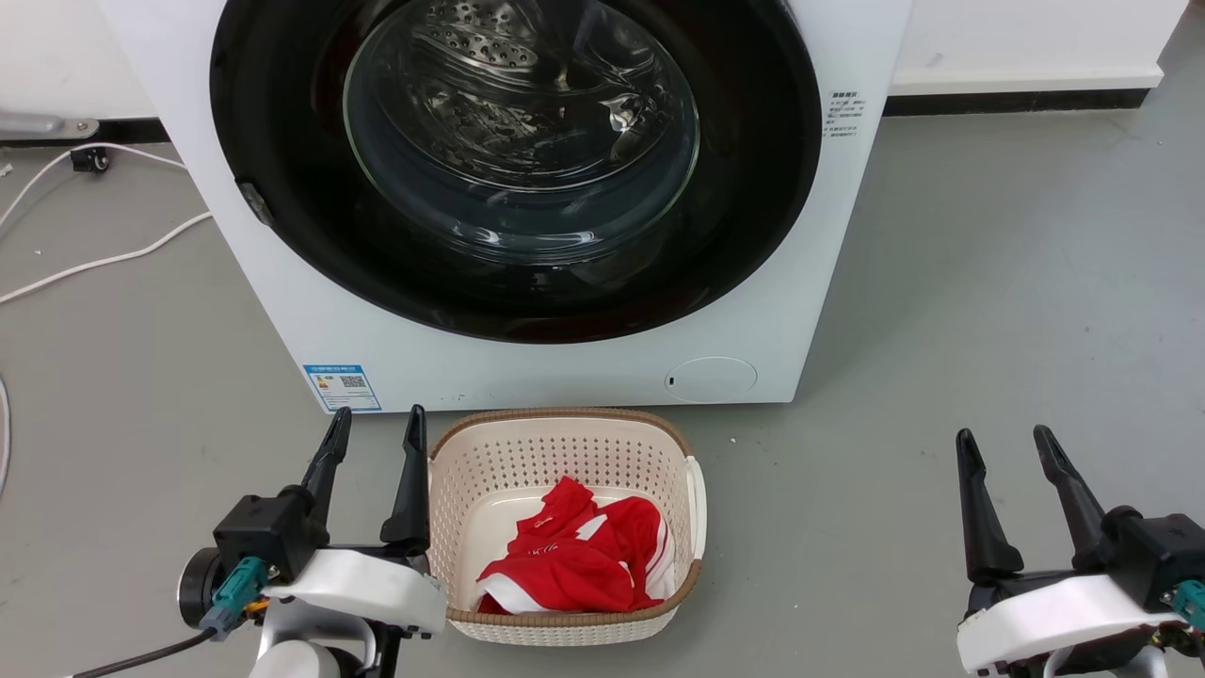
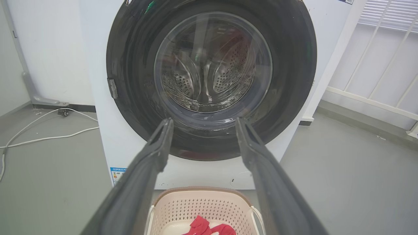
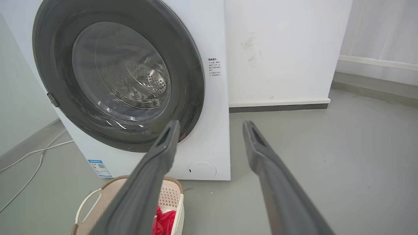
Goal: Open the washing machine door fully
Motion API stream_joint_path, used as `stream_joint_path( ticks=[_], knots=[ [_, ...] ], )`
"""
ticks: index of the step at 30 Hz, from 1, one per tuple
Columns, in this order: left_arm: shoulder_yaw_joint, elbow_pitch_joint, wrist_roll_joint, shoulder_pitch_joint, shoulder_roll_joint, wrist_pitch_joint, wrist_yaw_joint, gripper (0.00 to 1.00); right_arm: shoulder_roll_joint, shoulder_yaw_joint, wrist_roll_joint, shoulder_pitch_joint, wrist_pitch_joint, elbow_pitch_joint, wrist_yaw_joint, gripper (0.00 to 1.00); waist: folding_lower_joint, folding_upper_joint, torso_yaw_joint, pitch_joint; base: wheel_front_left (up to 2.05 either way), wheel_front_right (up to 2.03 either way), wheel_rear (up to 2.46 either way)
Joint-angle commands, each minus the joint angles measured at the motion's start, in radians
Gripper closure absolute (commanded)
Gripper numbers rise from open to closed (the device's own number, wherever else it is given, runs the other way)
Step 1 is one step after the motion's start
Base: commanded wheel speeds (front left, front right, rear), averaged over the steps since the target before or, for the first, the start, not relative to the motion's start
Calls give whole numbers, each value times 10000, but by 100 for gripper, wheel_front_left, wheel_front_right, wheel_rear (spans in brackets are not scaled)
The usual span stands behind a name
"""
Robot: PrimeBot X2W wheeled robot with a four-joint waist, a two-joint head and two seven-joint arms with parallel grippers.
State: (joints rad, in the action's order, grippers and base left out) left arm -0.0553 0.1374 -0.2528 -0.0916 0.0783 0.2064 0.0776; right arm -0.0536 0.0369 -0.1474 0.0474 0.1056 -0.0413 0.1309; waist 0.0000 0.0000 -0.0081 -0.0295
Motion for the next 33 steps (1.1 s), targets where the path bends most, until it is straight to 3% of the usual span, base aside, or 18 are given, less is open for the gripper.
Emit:
stream_joint_path(
  ticks=[1, 16, 33],
  knots=[
    [-22, -19, 293, -153, 33, 111, -70, 0, 32, -22, 282, 109, 74, -152, -3, 0, 0, 0, -5, -2, 0, 0, 0],
    [-158, -16, 1511, -156, 48, 433, -201, 0, 45, -64, 1470, 271, 235, -331, -3, 0, 0, 0, -18, -65, 0, 0, 0],
    [-84, 123, 1750, -2, -92, 600, -120, 0, 53, -71, 1656, 299, 411, -206, -3, 0, 0, 0, 0, -75, 0, 0, 0]
  ],
)
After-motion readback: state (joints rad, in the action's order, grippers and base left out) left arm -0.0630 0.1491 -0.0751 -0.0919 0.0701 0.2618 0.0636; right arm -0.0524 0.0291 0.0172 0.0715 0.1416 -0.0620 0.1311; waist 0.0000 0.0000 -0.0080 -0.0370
